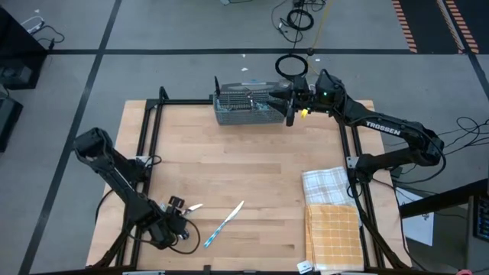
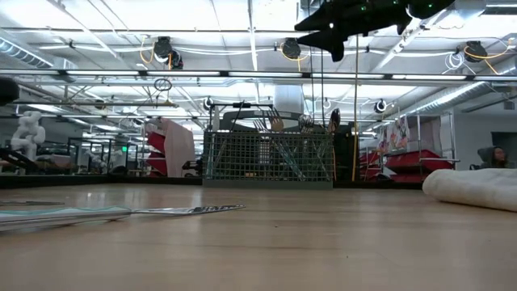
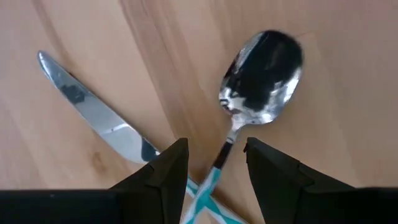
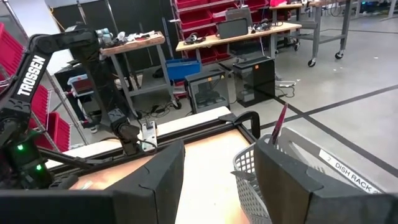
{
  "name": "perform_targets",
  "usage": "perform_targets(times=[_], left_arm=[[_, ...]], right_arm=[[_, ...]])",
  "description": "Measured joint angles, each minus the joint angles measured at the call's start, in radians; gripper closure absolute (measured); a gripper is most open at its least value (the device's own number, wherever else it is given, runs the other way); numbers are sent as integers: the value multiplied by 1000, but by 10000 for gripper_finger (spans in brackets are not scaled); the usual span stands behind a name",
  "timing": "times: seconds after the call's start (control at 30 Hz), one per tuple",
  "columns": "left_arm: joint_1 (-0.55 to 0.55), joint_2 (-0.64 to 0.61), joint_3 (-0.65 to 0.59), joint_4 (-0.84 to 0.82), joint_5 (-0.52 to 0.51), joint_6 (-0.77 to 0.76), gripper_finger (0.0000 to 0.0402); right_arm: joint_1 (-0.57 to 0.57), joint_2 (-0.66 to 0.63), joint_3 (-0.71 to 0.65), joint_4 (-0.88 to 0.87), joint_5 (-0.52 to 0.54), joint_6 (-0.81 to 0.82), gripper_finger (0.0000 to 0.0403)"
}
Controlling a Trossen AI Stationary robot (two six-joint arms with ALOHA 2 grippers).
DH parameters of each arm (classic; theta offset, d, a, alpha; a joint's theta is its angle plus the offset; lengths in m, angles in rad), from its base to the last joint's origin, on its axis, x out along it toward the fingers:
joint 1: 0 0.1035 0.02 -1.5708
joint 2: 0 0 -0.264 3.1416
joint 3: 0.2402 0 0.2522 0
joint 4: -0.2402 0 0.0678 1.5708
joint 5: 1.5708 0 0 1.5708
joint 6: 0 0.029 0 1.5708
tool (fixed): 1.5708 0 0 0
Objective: Sort silverware
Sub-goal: Put the spoon into the silverware rack
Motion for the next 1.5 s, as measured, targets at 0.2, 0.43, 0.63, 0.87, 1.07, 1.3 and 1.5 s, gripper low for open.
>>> perform_targets(times=[0.2,0.43,0.63,0.87,1.07,1.3,1.5], left_arm=[[-17,57,1,5,21,23,239],[-4,108,-18,32,52,30,326],[56,73,-21,37,69,-30,387],[127,-17,-25,68,-160,-249,388],[199,-167,-23,97,-421,-341,388],[337,-372,-22,280,-807,-267,388],[677,-443,-21,785,-631,253,388]], right_arm=[[0,0,0,-14,0,1,222],[0,0,0,-19,0,3,222],[0,0,0,-20,0,81,222],[0,0,0,-21,-37,186,222],[0,-30,0,-20,-49,216,222],[-55,-120,0,-83,183,74,222],[-135,-180,0,-98,338,-59,222]])
